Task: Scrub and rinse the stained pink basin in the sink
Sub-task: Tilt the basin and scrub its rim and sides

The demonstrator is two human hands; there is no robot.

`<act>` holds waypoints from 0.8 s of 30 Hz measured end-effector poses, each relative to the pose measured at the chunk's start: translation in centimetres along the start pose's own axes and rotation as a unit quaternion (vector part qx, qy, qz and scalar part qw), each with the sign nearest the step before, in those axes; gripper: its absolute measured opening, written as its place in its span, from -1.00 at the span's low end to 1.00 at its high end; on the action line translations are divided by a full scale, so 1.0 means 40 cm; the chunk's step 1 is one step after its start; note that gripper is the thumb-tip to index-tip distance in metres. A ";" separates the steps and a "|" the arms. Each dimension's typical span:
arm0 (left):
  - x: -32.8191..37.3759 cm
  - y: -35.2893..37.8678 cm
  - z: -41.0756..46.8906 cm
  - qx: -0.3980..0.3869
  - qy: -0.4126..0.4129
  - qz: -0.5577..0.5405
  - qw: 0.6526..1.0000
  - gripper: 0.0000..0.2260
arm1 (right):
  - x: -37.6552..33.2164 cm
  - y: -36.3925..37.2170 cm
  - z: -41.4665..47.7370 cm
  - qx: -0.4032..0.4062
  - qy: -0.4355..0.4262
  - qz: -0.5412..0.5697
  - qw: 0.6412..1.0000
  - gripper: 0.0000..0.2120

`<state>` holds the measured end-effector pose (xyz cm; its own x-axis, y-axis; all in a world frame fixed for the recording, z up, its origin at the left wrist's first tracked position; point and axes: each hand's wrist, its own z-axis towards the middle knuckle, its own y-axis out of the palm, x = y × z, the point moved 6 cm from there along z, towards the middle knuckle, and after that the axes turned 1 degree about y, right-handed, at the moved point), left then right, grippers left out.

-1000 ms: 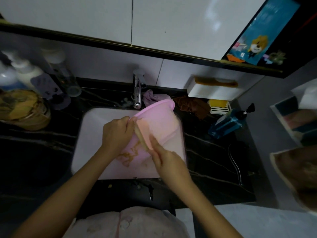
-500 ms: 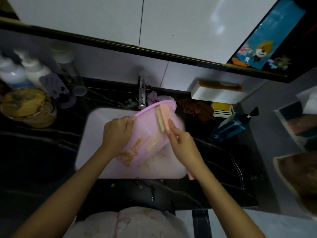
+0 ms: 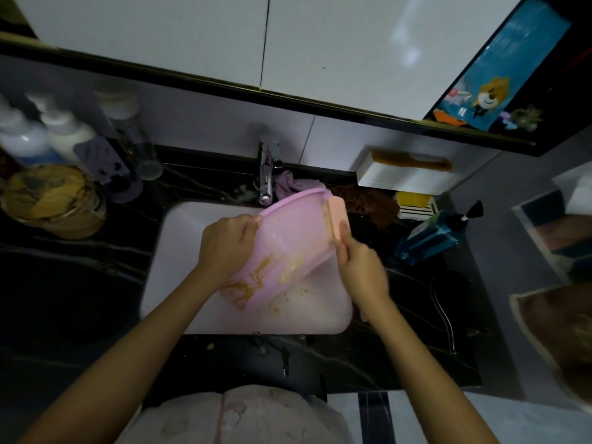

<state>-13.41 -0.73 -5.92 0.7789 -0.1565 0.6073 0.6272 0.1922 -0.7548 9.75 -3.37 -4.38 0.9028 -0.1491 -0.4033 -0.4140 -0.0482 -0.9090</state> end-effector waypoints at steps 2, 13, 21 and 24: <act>-0.004 -0.002 -0.002 0.005 -0.003 -0.003 1.000 -0.39 | -0.066 0.029 -0.057 -0.013 -0.073 0.002 0.997 -0.52; -0.027 -0.019 0.002 0.005 -0.024 -0.026 0.999 -0.55 | -0.060 0.084 -0.144 0.026 -0.123 0.044 0.991 -0.48; 0.012 0.001 0.021 0.003 0.011 -0.012 1.000 -0.54 | -0.070 0.094 -0.121 0.109 -0.112 0.026 0.987 -0.51; -0.018 -0.012 0.041 0.010 0.002 -0.008 1.000 -0.53 | -0.089 0.189 -0.206 0.068 -0.169 0.000 0.983 -0.42</act>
<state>-14.26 0.89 -5.59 0.7686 -0.1627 0.6187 0.6396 0.2085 -0.7399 2.44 -11.33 -8.94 0.8991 0.1895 -0.3945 -0.4157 0.0874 -0.9053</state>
